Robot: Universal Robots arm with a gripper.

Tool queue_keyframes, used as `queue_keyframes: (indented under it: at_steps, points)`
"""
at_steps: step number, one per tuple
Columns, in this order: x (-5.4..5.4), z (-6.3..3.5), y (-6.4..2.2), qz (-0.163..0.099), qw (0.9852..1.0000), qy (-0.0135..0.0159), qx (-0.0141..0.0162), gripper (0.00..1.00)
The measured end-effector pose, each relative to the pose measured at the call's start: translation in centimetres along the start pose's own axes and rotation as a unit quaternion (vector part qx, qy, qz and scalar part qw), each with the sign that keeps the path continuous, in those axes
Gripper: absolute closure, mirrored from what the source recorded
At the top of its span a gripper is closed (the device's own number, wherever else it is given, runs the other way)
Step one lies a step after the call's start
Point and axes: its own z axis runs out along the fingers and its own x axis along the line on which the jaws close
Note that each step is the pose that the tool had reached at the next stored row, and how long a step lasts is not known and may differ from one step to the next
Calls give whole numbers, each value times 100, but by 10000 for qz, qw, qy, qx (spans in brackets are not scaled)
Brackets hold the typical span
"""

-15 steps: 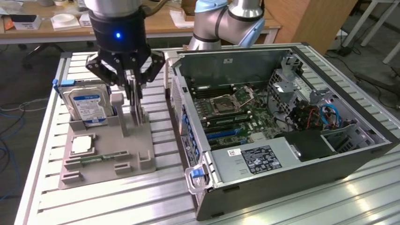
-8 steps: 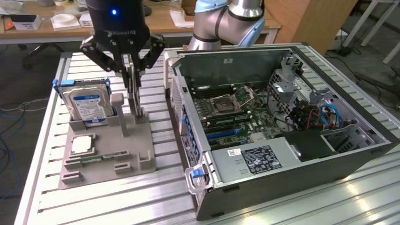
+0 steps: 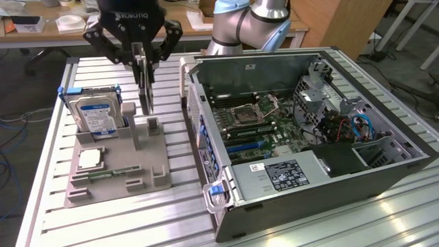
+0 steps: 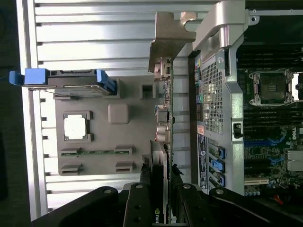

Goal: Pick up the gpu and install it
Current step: 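Pick up the gpu and move the gpu toward the slot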

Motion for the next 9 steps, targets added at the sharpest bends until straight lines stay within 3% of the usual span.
queue_keyframes:
  at_steps: [4, 9]
  points:
    - [-18, -180, 7, -1, 10000, 7, -1, 73]
    - [-33, -192, 15, 0, 10000, 7, 3, 73]
